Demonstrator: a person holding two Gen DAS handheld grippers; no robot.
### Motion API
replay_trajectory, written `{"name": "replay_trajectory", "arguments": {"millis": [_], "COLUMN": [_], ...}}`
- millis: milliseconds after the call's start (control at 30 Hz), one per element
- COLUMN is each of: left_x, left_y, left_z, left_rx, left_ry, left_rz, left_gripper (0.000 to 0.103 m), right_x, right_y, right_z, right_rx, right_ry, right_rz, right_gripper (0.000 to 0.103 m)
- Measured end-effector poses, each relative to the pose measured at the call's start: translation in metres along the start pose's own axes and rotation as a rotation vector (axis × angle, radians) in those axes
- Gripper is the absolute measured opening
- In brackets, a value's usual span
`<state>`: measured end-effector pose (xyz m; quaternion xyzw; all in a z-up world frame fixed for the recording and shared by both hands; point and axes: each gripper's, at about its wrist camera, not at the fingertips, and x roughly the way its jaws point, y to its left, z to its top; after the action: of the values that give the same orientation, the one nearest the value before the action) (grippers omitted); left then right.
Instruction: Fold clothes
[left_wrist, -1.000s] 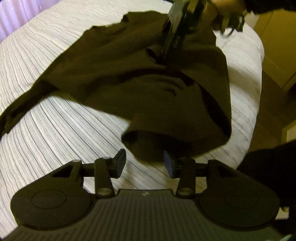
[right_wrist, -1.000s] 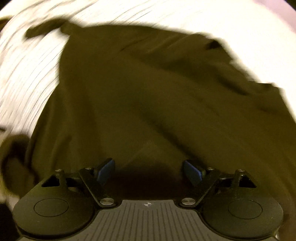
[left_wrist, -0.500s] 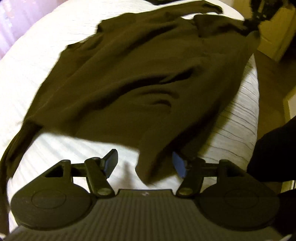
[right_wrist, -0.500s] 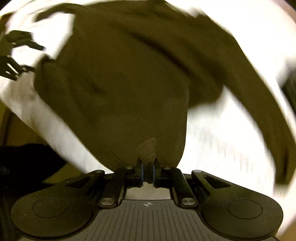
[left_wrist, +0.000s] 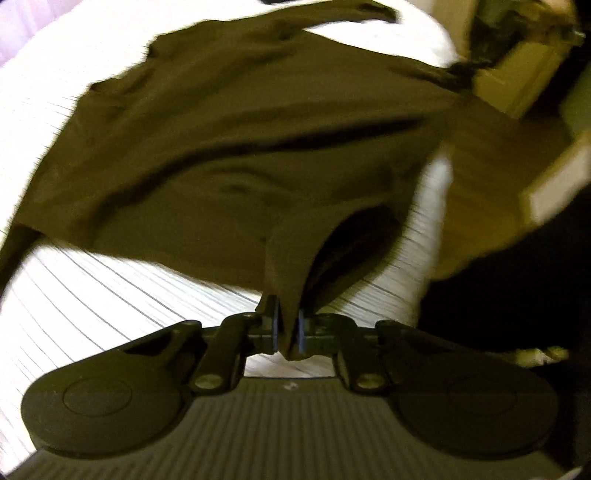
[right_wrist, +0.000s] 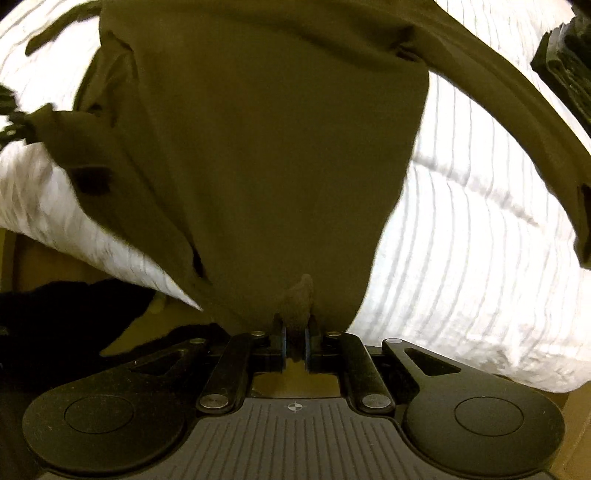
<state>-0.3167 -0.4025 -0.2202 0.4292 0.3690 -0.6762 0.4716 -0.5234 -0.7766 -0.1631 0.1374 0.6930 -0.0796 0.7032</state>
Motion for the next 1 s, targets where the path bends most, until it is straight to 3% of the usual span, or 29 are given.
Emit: {"name": "replay_trajectory", "arguments": {"millis": [67, 200, 300, 400, 433, 467, 500, 533, 667, 833, 1000], "left_x": [-0.002, 0.007, 0.005, -0.002, -0.007, -0.012, -0.017, -0.024, -0.047, -0.056, -0.039], "left_y": [-0.015, -0.038, -0.03, -0.012, -0.005, 0.001, 0.008, 0.016, 0.057, 0.132, 0.227], "left_z": [-0.01, -0.031, -0.028, -0.019, -0.017, -0.015, -0.013, -0.011, 0.005, 0.041, 0.087], "left_rx": [0.015, -0.01, -0.09, -0.161, -0.162, -0.164, -0.169, -0.188, -0.29, -0.388, -0.399], "left_ry": [0.049, 0.154, 0.164, 0.181, 0.186, 0.191, 0.194, 0.189, 0.137, -0.009, -0.149], "left_rz": [-0.061, -0.104, -0.085, -0.081, -0.063, -0.044, -0.024, 0.007, 0.149, 0.282, 0.318], "left_gripper": [0.005, 0.006, 0.01, 0.016, 0.017, 0.02, 0.022, 0.022, 0.027, 0.032, 0.033], "right_x": [0.001, 0.015, 0.023, 0.016, 0.011, 0.005, -0.002, -0.009, -0.033, -0.047, -0.055], "right_y": [-0.002, -0.007, -0.012, -0.019, -0.02, -0.022, -0.023, -0.025, -0.036, -0.049, -0.048], "right_z": [-0.004, -0.016, -0.019, -0.011, -0.005, 0.003, 0.011, 0.02, 0.072, 0.154, 0.236], "right_rx": [-0.01, -0.005, 0.042, 0.102, 0.108, 0.11, 0.111, 0.11, 0.078, -0.041, -0.124], "right_ry": [0.029, 0.117, 0.141, 0.101, 0.081, 0.053, 0.013, -0.028, -0.194, -0.301, -0.385], "right_rz": [-0.005, -0.023, -0.055, -0.074, -0.078, -0.083, -0.09, -0.089, -0.015, 0.02, 0.017], "right_gripper": [0.007, 0.006, 0.007, 0.007, 0.019, 0.06, 0.082, 0.093, 0.093, 0.093, 0.093]}}
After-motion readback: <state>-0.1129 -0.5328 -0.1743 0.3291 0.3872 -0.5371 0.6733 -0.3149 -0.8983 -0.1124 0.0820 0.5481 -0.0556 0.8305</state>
